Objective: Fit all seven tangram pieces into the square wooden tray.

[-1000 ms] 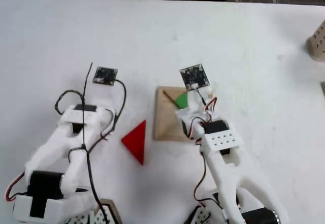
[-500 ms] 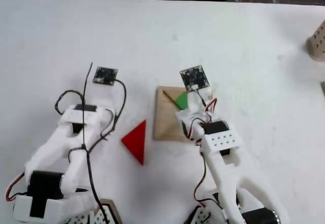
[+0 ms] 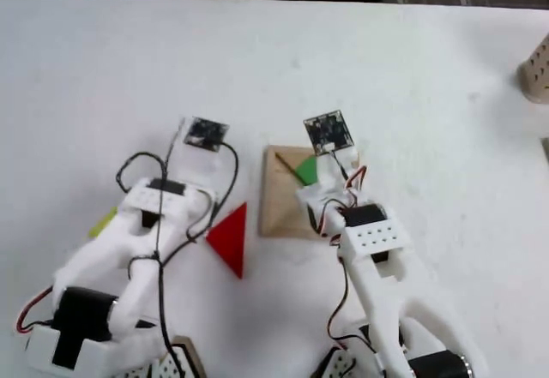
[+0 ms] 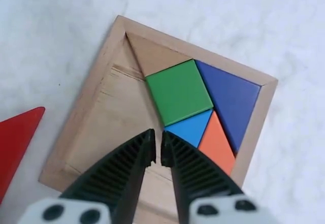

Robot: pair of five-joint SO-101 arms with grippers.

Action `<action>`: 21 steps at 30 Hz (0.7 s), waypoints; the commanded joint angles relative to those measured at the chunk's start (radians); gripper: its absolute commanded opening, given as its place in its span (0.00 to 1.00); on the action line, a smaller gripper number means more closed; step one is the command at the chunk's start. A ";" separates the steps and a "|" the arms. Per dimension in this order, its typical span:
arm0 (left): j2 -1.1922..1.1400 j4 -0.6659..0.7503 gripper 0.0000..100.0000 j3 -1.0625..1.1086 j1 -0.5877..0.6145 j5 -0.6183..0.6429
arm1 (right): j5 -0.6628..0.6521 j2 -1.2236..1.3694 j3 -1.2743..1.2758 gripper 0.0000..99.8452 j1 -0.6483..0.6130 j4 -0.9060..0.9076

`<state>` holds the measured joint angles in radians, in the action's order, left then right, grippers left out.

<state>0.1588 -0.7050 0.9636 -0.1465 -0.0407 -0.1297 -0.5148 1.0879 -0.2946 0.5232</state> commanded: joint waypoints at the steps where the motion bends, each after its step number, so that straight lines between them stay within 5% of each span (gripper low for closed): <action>1: 0.021 0.003 0.03 0.003 -0.101 -0.003 | -0.012 -0.002 -0.008 0.03 0.010 -0.005; 16: 0.021 0.012 0.02 0.002 -0.094 0.002 | -0.012 -0.002 -0.008 0.03 0.012 -0.005; 21: 0.084 -0.017 0.02 -0.023 0.010 0.002 | -0.012 -0.002 -0.008 0.03 0.010 -0.005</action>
<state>0.1711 -0.7066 0.9636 -0.2002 -0.0407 -0.1297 -0.5148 1.0879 -0.2946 0.5232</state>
